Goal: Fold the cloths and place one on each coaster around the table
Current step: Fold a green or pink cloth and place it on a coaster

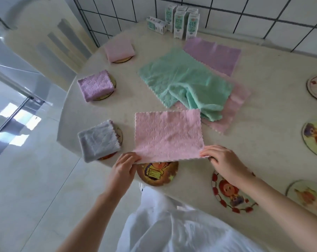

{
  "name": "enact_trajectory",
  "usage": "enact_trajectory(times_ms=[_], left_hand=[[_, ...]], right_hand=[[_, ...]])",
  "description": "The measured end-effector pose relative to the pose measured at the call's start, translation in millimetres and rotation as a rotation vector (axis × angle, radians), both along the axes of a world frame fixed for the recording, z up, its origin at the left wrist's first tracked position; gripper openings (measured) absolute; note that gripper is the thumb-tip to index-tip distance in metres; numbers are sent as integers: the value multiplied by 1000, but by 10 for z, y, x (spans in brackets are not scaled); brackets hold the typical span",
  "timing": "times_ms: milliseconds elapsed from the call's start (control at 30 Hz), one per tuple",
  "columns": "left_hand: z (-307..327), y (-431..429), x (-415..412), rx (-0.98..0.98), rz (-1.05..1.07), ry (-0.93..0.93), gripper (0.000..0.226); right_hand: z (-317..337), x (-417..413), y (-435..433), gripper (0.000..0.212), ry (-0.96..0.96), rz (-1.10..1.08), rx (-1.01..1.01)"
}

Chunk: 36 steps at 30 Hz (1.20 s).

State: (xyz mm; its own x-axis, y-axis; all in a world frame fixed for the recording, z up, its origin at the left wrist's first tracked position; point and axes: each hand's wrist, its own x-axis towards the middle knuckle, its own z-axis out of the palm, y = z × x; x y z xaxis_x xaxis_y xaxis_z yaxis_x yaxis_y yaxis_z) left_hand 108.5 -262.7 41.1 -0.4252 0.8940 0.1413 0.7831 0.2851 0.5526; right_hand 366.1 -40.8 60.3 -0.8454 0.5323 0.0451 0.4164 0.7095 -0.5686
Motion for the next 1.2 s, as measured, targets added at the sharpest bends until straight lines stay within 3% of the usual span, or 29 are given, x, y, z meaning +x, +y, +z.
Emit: enact_trajectory(times_ms=[267,367,467,733,867,1200], left_hand=[[-143,-494,596,-24,50,-65,25],[-150,-545,636,-23,58,-69,17],[-127,-507,560,-72,83,-124,30],[-8,64,39,-128,391,-501,22],[-13,470,-185,-107,476,-714,20],[-305,1013,-516,-173,632,-847,10]], right_hand=[[-110,541,-319,40,-127,27,-117],[-60,608,-377,36,-195,23,-205],[-47,592,-369,34,-246,16,-299],[-158,289,0,2,-79,-424,-509],[-298,118,203,16,-26,-589,-671],[-515,-257,541,29,-57,-782,-725]])
